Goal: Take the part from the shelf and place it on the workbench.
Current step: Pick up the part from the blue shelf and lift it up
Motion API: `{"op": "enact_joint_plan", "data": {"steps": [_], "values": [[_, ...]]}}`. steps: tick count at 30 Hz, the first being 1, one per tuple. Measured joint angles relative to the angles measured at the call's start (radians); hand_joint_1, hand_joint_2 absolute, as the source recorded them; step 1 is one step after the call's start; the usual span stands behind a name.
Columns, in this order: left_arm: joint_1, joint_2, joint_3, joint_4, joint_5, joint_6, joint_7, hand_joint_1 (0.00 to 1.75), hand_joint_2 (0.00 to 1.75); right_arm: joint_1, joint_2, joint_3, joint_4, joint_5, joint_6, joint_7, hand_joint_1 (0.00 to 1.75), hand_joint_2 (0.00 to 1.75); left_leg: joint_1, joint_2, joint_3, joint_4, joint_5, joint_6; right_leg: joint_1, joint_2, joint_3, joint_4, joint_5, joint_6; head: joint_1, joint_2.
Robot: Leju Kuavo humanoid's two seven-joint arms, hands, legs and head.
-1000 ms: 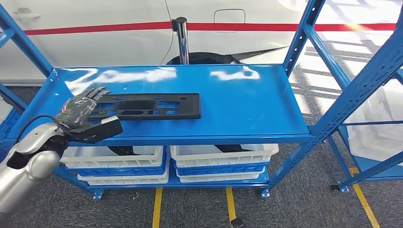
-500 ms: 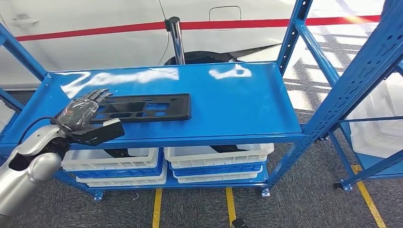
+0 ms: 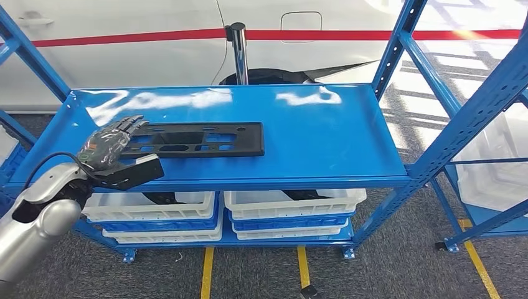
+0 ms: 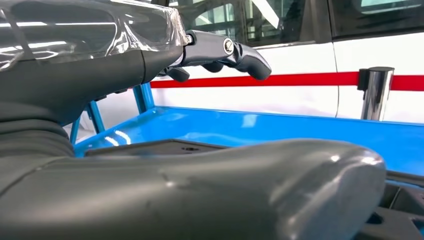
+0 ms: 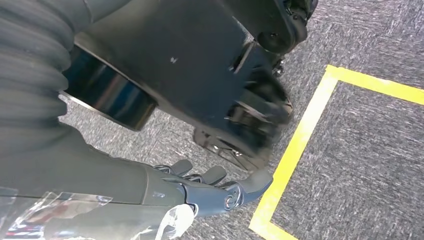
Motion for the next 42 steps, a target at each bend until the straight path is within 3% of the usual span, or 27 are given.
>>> {"op": "enact_joint_plan", "data": {"steps": [1,2,4,6,10,13,15,17,18,20,22,24,27,28,30,32,33,34,35,37,38,42], "values": [[0.002,0.000,0.000,0.000,0.000,0.000,0.000,0.00,0.00,0.000,0.000,0.000,0.000,0.001,0.000,0.000,0.00,1.75,0.000,0.000,0.001,0.000,-0.001,0.000,0.000,0.000,-0.006,0.012,0.005,0.000,0.000,0.000],[0.004,0.000,0.000,0.000,0.000,0.000,0.000,0.00,0.00,0.000,-0.001,0.000,0.000,0.001,0.000,0.000,0.00,1.75,0.000,-0.001,0.002,0.001,-0.002,-0.001,-0.001,0.000,0.009,-0.021,0.030,-0.001,0.000,0.000],[0.005,0.000,0.000,-0.001,0.000,0.000,0.000,0.00,0.00,0.000,-0.002,0.001,0.000,0.001,0.000,0.001,0.00,1.75,-0.001,-0.003,0.005,0.005,-0.007,-0.006,-0.002,-0.001,0.083,-0.169,0.096,-0.003,0.000,0.000],[0.005,0.000,0.002,-0.004,0.001,0.000,0.000,0.00,0.00,-0.001,-0.003,0.001,0.000,0.001,0.000,0.001,0.00,1.75,-0.005,-0.005,0.004,0.010,-0.014,-0.015,-0.002,0.000,0.135,-0.273,0.126,-0.008,0.000,0.000],[0.006,0.001,0.005,-0.008,0.001,0.000,0.001,0.00,0.00,-0.001,-0.004,0.002,0.000,0.001,0.000,0.001,0.00,1.75,-0.001,-0.004,-0.005,0.026,-0.030,-0.026,0.001,0.002,0.141,-0.291,0.125,-0.029,-0.001,0.000],[0.005,0.001,0.009,-0.011,0.002,0.000,0.002,0.00,0.00,-0.001,-0.004,0.002,0.000,0.001,0.000,0.001,0.00,1.75,0.003,-0.002,-0.068,0.158,-0.096,-0.039,-0.002,0.002,0.144,-0.292,0.124,-0.041,-0.002,0.000],[0.009,0.001,0.009,-0.012,0.002,-0.001,0.003,0.00,0.00,0.000,-0.004,0.002,0.000,0.000,0.000,0.001,0.00,1.75,0.003,-0.003,-0.130,0.274,-0.136,-0.043,-0.001,0.002,0.145,-0.292,0.121,-0.045,-0.002,0.000],[0.015,0.001,0.009,-0.012,0.004,-0.004,0.005,0.00,0.00,0.001,-0.004,0.002,0.000,-0.001,0.000,0.001,0.00,1.75,0.003,-0.003,-0.170,0.329,-0.134,-0.043,0.000,0.004,0.150,-0.292,0.115,-0.047,-0.002,0.000],[0.016,0.001,0.009,-0.012,0.006,-0.006,0.005,0.00,0.00,0.001,-0.004,0.002,0.000,-0.003,0.000,0.001,0.00,1.75,0.002,-0.003,-0.164,0.303,-0.107,-0.040,0.000,0.004,0.155,-0.292,0.110,-0.047,-0.002,0.000],[0.014,0.001,0.011,-0.014,0.012,-0.010,0.005,0.00,0.00,0.002,-0.003,0.002,0.000,-0.005,0.000,0.000,0.00,1.75,-0.003,-0.002,-0.105,0.157,-0.025,-0.026,0.002,0.005,0.171,-0.293,0.101,-0.045,-0.003,0.000],[0.010,0.002,0.013,-0.018,0.014,-0.011,0.005,0.00,0.00,0.001,-0.002,0.002,0.000,-0.006,0.000,-0.001,0.00,1.75,-0.012,0.001,-0.049,0.039,0.016,-0.009,0.004,0.005,0.181,-0.296,0.093,-0.038,-0.002,0.000],[0.007,0.002,0.014,-0.021,0.014,-0.012,0.006,0.00,0.00,0.000,-0.001,0.002,0.000,-0.007,0.000,-0.001,0.00,1.75,-0.018,0.003,-0.032,0.007,0.012,0.000,0.006,0.002,0.186,-0.293,0.094,-0.028,-0.003,0.000],[0.006,0.002,0.015,-0.027,0.014,-0.012,0.007,0.00,0.00,0.001,-0.001,0.002,0.000,-0.007,0.000,-0.001,0.00,1.75,-0.009,0.001,-0.008,-0.007,0.010,0.006,0.005,-0.002,0.175,-0.252,0.079,-0.015,-0.002,0.000],[0.006,0.002,0.015,-0.028,0.014,-0.012,0.007,0.00,0.00,0.000,-0.001,0.002,0.000,-0.007,0.000,-0.001,0.00,1.75,-0.006,0.000,0.000,-0.009,0.009,0.008,0.005,-0.002,0.153,-0.207,0.058,-0.012,-0.002,0.000],[0.006,0.001,0.013,-0.029,0.014,-0.012,0.007,0.00,0.00,0.000,-0.001,0.002,0.000,-0.007,0.000,-0.002,0.00,1.75,-0.005,0.000,0.009,-0.010,0.003,0.013,0.002,-0.002,0.079,-0.077,0.006,-0.004,-0.001,0.000],[0.010,0.001,0.010,-0.029,0.015,-0.012,0.007,0.00,0.00,0.002,-0.001,0.002,0.000,-0.007,0.000,-0.001,0.00,1.75,-0.004,-0.001,0.017,-0.009,-0.005,0.013,-0.001,-0.002,0.017,-0.001,-0.008,0.003,-0.001,0.000],[0.012,0.001,0.010,-0.029,0.015,-0.012,0.007,0.00,0.00,0.002,-0.002,0.002,0.000,-0.007,0.000,-0.001,0.00,1.75,-0.003,-0.003,0.022,-0.009,-0.009,0.011,-0.003,-0.003,0.013,-0.018,0.014,0.006,-0.001,0.000],[0.013,0.001,0.010,-0.029,0.016,-0.011,0.007,0.00,0.00,0.003,-0.002,0.002,0.000,-0.007,0.000,-0.001,0.00,1.75,0.000,-0.004,0.030,-0.008,-0.015,0.007,-0.006,-0.003,0.028,-0.073,0.054,0.009,-0.001,0.000],[0.014,0.001,0.010,-0.029,0.016,-0.011,0.007,0.00,0.00,0.003,-0.003,0.002,0.000,-0.007,0.000,-0.002,0.00,1.75,0.002,-0.005,0.037,-0.007,-0.022,0.002,-0.008,-0.003,0.055,-0.148,0.103,0.011,-0.001,0.000],[0.014,0.001,0.010,-0.029,0.015,-0.011,0.007,0.00,0.00,0.003,-0.004,0.002,0.000,-0.007,0.000,-0.002,0.00,1.75,0.003,-0.006,0.044,-0.002,-0.036,-0.011,-0.010,-0.002,0.098,-0.265,0.151,0.006,-0.001,0.000],[0.015,0.001,0.010,-0.029,0.014,-0.010,0.007,0.00,0.00,0.002,-0.004,0.002,0.000,-0.007,-0.001,-0.001,0.00,1.75,0.001,-0.005,0.045,0.000,-0.041,-0.017,-0.009,-0.001,0.104,-0.286,0.156,-0.002,-0.001,0.000],[0.017,0.001,0.012,-0.033,0.014,-0.009,0.008,0.00,0.00,0.002,-0.004,0.002,0.000,-0.007,0.000,-0.002,0.00,1.75,0.004,-0.004,0.037,0.028,-0.063,-0.034,-0.009,0.000,0.111,-0.289,0.157,-0.029,-0.001,0.000]]}}
